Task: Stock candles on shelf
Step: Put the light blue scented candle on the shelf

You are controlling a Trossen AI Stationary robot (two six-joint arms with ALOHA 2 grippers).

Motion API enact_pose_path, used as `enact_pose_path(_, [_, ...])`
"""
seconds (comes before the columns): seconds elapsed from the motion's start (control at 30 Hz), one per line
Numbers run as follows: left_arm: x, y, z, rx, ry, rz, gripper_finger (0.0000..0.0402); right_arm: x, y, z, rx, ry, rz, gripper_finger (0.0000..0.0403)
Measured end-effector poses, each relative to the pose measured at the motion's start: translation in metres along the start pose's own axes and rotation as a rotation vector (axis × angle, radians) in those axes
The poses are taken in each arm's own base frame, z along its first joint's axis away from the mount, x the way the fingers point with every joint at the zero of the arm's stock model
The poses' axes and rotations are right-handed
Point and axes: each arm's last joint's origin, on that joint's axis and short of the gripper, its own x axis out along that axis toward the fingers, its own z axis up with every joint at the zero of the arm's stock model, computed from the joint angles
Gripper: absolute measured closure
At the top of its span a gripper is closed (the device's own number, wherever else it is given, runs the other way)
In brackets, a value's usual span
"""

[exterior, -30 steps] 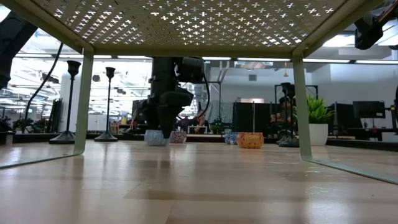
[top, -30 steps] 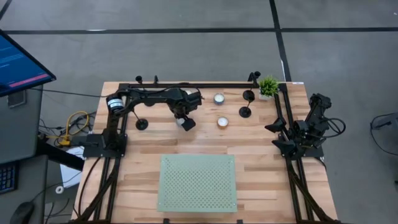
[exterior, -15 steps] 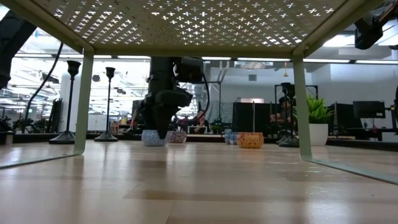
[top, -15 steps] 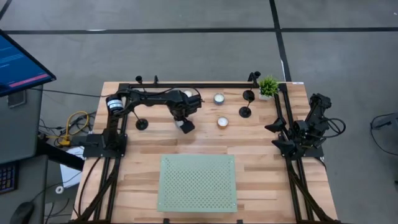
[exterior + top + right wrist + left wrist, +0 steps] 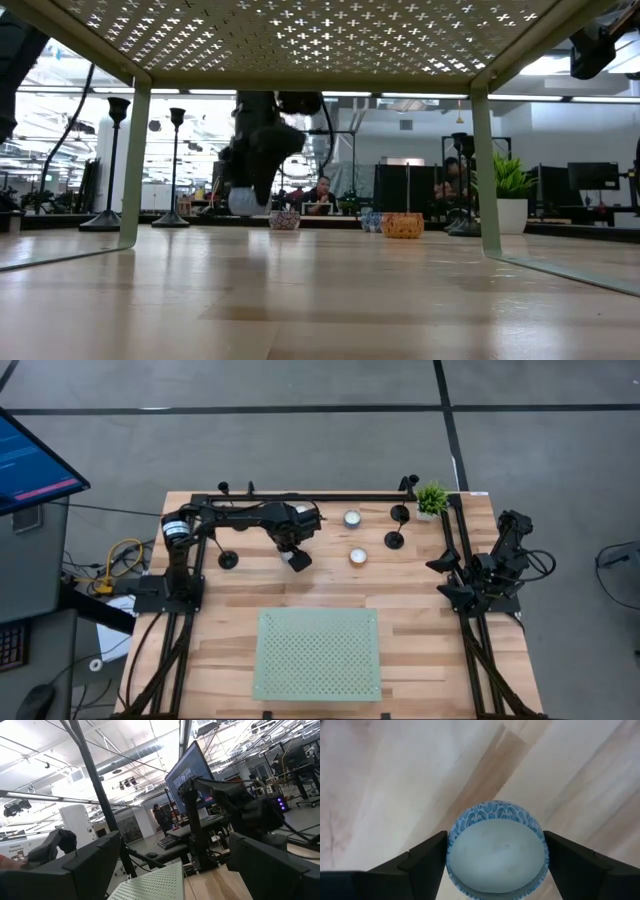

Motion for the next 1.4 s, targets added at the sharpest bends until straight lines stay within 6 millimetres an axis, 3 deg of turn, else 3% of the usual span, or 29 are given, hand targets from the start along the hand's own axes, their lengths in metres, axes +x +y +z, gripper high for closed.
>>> enact_pose_path(0.33, [-0.090, -0.015, -0.025, -0.055, -0.248, -0.265, 0.0100, 0.000, 0.000, 0.000, 0.001, 0.000, 0.000, 0.0042])
enact_pose_path(0.5, [-0.135, -0.033, -0.042, -0.009, -0.407, -0.477, 0.0100, 0.000, 0.000, 0.000, 0.001, -0.001, -0.001, 0.0042])
enact_pose_path(0.63, [-0.156, -0.052, -0.056, 0.041, -0.473, -0.582, 0.0100, 0.000, 0.000, 0.000, 0.001, 0.000, -0.002, 0.0042])
enact_pose_path(0.9, [-0.159, -0.095, -0.074, 0.116, -0.417, -0.691, 0.0110, 0.000, 0.000, 0.000, 0.004, -0.001, -0.004, 0.0042])
enact_pose_path(1.07, [-0.156, -0.112, -0.082, 0.136, -0.387, -0.710, 0.0112, 0.000, 0.000, 0.000, 0.003, 0.000, -0.003, 0.0042])
enact_pose_path(1.4, [-0.130, -0.144, -0.086, 0.191, -0.300, -0.663, 0.0112, 0.000, 0.000, 0.000, 0.002, 0.000, -0.003, 0.0042])
